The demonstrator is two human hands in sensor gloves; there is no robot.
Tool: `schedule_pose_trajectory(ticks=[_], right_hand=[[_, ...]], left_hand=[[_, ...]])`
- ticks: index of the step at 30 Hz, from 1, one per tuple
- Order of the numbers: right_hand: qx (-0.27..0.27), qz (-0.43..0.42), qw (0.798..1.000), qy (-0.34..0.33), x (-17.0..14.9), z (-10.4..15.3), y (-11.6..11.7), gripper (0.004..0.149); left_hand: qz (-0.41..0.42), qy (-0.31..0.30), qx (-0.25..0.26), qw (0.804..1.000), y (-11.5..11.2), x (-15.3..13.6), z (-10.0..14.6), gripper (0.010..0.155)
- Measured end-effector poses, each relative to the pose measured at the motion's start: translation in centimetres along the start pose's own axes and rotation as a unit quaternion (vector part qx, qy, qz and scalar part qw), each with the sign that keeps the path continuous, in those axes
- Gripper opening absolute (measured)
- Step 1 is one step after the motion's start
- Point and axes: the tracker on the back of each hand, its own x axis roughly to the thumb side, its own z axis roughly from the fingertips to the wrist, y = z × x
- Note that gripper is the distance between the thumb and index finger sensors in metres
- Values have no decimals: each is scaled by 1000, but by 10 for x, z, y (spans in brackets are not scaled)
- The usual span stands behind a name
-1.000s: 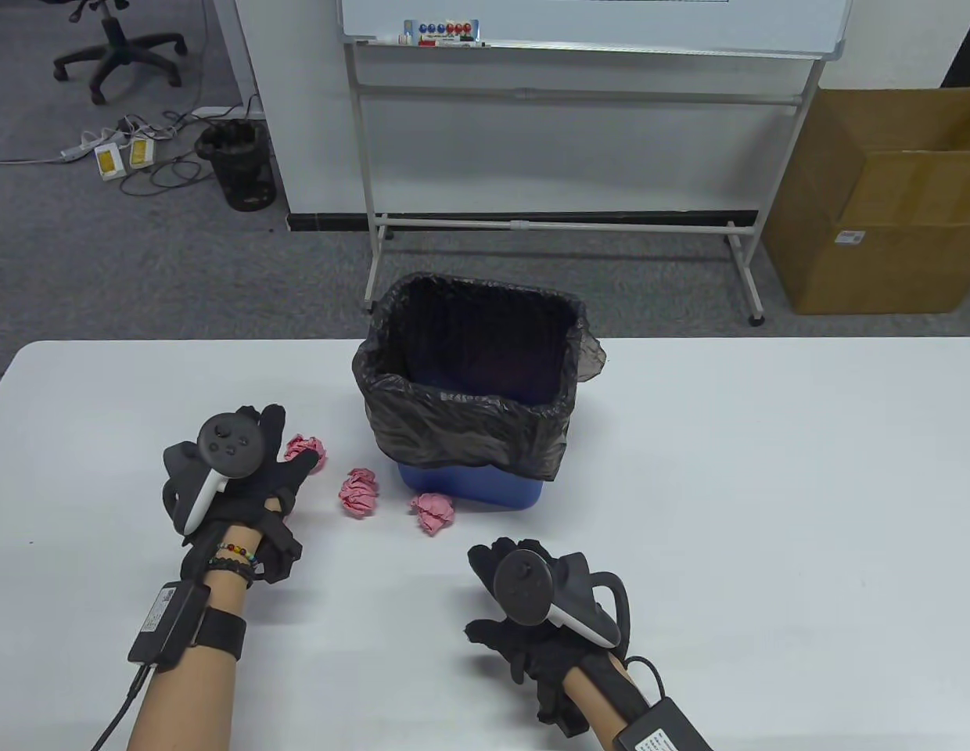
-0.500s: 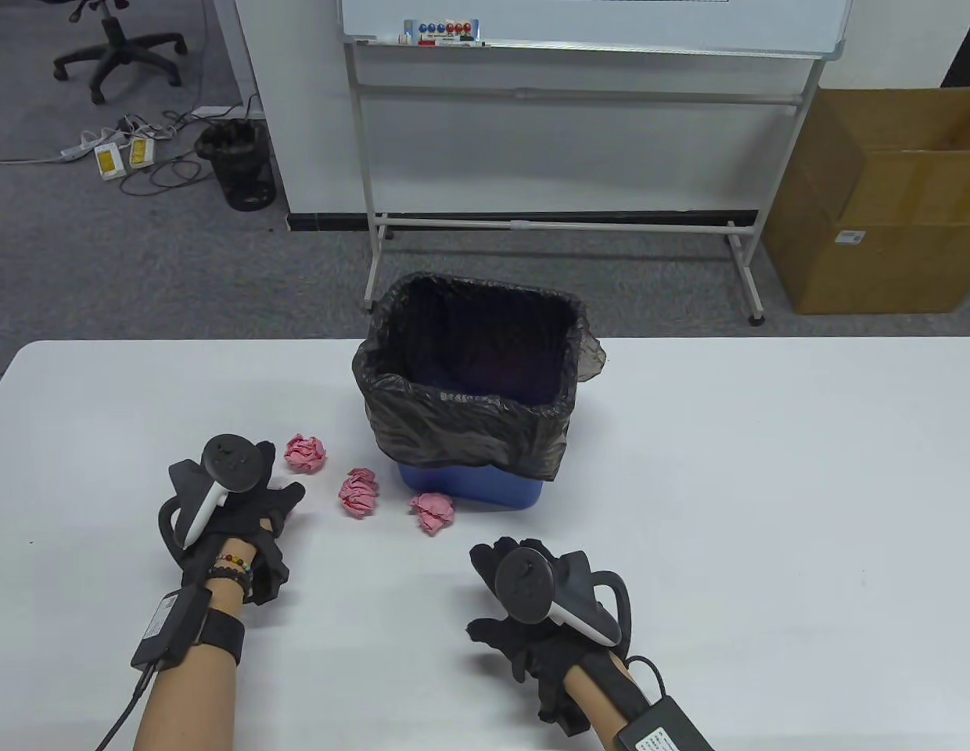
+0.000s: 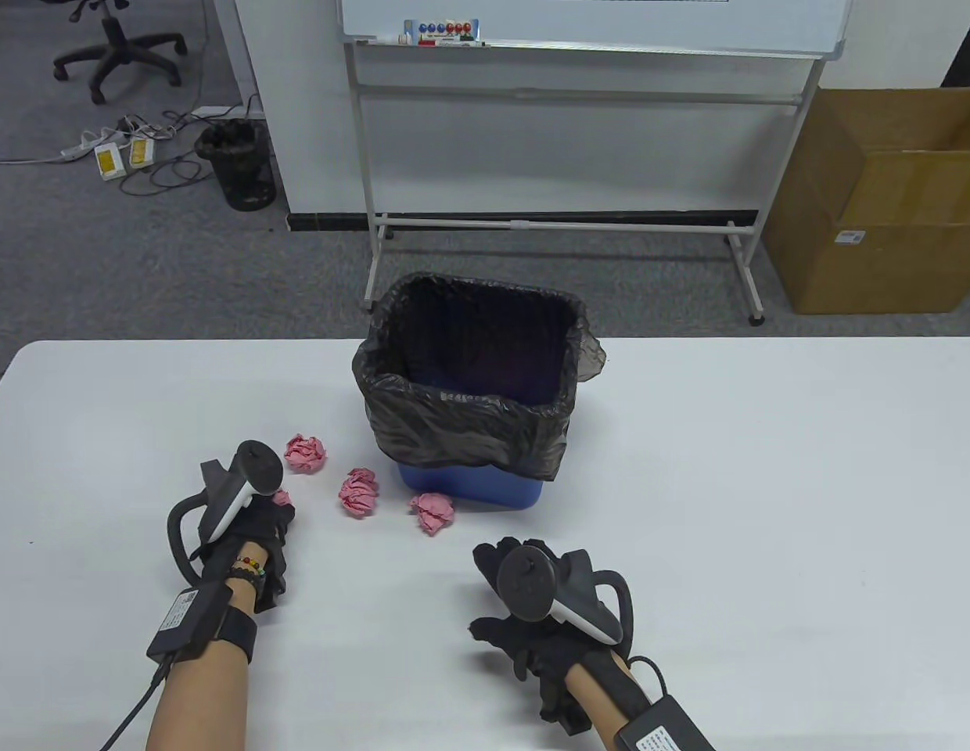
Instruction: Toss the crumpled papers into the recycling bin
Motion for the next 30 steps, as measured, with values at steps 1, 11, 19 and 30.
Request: schedule_pose_trajectory(ticks=[1,11,19,30], right_hand=[[0,-1,1000,1,0,0,0,87],[1,-2,1000,2,-1,0,0,87],[5,2,1000,2,0,-1,1,87],[4,-3,1000,9,-2,-1,0,88]], left_hand=[[3,1,4,1000,0,1,0,64],[20,-20,-26,999,17,11,9,63],[38,-75,-38,996,32,34,34,64],[77,-218,-126,965,60,76,75,64]])
